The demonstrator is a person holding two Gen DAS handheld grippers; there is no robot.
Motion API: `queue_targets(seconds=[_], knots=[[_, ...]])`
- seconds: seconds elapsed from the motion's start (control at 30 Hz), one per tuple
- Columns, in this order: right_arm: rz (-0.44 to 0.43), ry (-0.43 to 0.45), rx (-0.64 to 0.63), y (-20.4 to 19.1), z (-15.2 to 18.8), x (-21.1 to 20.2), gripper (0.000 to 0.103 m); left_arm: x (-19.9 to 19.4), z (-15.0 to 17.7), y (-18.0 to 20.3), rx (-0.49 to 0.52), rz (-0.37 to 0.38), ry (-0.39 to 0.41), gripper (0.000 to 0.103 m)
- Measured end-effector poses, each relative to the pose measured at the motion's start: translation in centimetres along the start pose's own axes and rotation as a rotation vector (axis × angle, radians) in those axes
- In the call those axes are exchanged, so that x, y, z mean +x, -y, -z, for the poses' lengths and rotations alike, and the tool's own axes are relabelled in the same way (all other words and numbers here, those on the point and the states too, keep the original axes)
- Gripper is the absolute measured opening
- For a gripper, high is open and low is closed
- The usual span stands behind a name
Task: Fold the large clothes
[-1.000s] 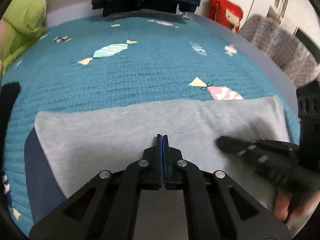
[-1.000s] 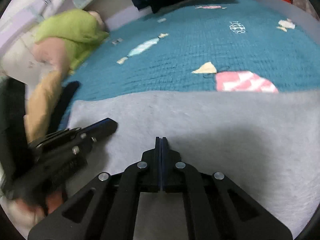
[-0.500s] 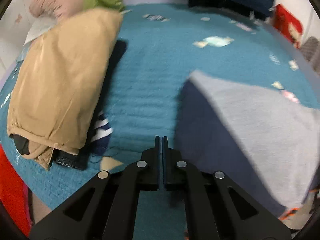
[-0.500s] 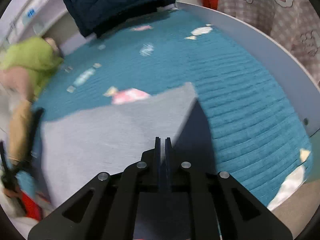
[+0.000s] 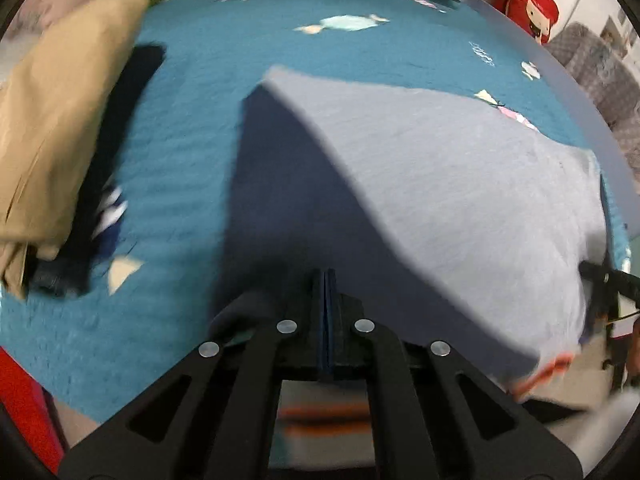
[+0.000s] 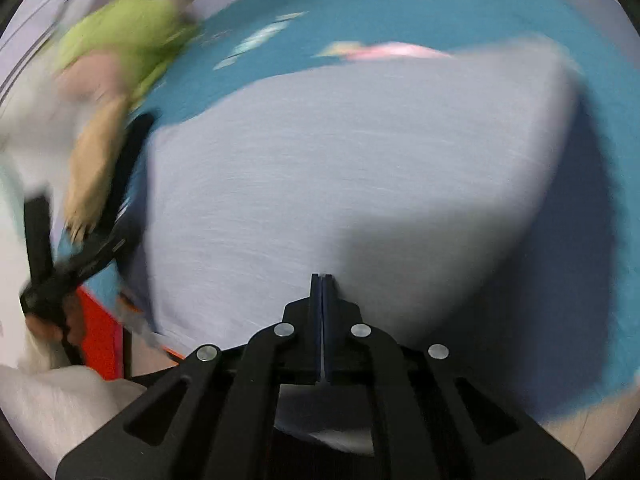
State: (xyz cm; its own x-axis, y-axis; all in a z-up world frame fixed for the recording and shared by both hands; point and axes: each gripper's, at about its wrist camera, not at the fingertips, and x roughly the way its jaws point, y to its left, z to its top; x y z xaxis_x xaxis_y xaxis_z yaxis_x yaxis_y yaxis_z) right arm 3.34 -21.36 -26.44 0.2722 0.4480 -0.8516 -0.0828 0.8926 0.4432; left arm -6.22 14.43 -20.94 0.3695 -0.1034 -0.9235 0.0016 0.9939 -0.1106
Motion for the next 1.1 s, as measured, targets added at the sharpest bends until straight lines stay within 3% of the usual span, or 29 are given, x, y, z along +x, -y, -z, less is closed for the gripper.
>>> queue_targets(seconds=[0.1,0.13,0.17,0.2,0.23,0.27,0.3,0.4,0.43,0.53,0.6,0.73,0.8,0.83,0.87,0.9,0.93,0.97,1.03,1.1], knots=[[0.027,0.002,0.094,2.6,-0.9,-2.9,0.000,-1.7,0.2,-0.2,0.058,-0.091,-0.022,0.004],[0.023,0.019,0.097,2.8,-1.4,-3.8,0.007,-2.6,0.0,-0.2,0.065,-0.061,-0.015,0.005],[0.028,0.055,0.101,2.9,-2.2,-5.1,0.011,-3.3,-0.5,-0.2,0.062,-0.030,-0.005,0.018],[0.020,0.103,0.116,3.2,-3.2,-6.4,0.018,-4.1,-1.5,-0.4,0.051,0.028,0.014,0.057],[0.005,0.146,0.137,3.8,-4.0,-7.2,0.053,-4.7,-2.5,-0.5,0.040,0.060,0.042,0.074],[-0.003,0.219,0.173,4.7,-5.0,-8.1,0.084,-5.0,-3.5,-0.8,0.029,0.074,0.089,0.083],[-0.014,0.274,0.199,5.7,-6.2,-8.6,0.089,-4.5,-4.6,-1.1,0.025,0.085,0.098,0.085],[-0.049,0.244,0.225,8.0,-9.2,-6.8,0.089,-1.2,-7.4,-2.8,-0.051,0.100,0.044,0.088],[-0.016,0.216,0.247,9.0,-10.4,-5.4,0.089,-0.3,-7.9,-3.8,-0.088,0.120,0.029,0.088],[-0.056,0.155,0.269,10.4,-12.7,-2.0,0.089,3.0,-9.4,-5.5,-0.212,0.212,-0.044,0.088],[-0.070,0.144,0.286,10.7,-13.6,-0.2,0.089,4.8,-10.5,-5.9,-0.255,0.269,-0.058,0.088],[-0.138,0.183,0.327,9.8,-13.8,1.7,0.088,7.2,-12.4,-5.8,-0.315,0.288,-0.045,0.088],[-0.081,0.190,0.304,8.6,-14.4,2.4,0.087,7.6,-13.7,-5.4,-0.329,0.273,-0.013,0.087],[-0.029,0.187,0.285,8.2,-14.6,2.3,0.076,7.8,-14.3,-5.4,-0.333,0.289,0.007,0.083],[0.055,0.174,0.253,7.7,-14.8,2.5,0.055,8.1,-14.8,-5.3,-0.342,0.291,0.020,0.071],[0.091,0.166,0.234,7.5,-15.0,2.6,0.045,8.7,-15.3,-5.5,-0.371,0.239,0.013,0.048],[0.069,0.163,0.230,7.5,-15.1,2.5,0.032,9.0,-15.5,-5.8,-0.378,0.198,-0.002,0.035],[0.013,0.165,0.254,7.6,-15.1,2.2,0.023,9.1,-15.8,-6.0,-0.371,0.195,-0.012,0.031],[0.010,0.187,0.263,7.5,-15.1,1.4,0.022,8.3,-15.7,-6.1,-0.373,0.234,-0.007,0.020],[0.015,0.223,0.232,6.4,-15.4,0.3,0.021,6.9,-15.9,-6.0,-0.368,0.248,0.030,0.019]])
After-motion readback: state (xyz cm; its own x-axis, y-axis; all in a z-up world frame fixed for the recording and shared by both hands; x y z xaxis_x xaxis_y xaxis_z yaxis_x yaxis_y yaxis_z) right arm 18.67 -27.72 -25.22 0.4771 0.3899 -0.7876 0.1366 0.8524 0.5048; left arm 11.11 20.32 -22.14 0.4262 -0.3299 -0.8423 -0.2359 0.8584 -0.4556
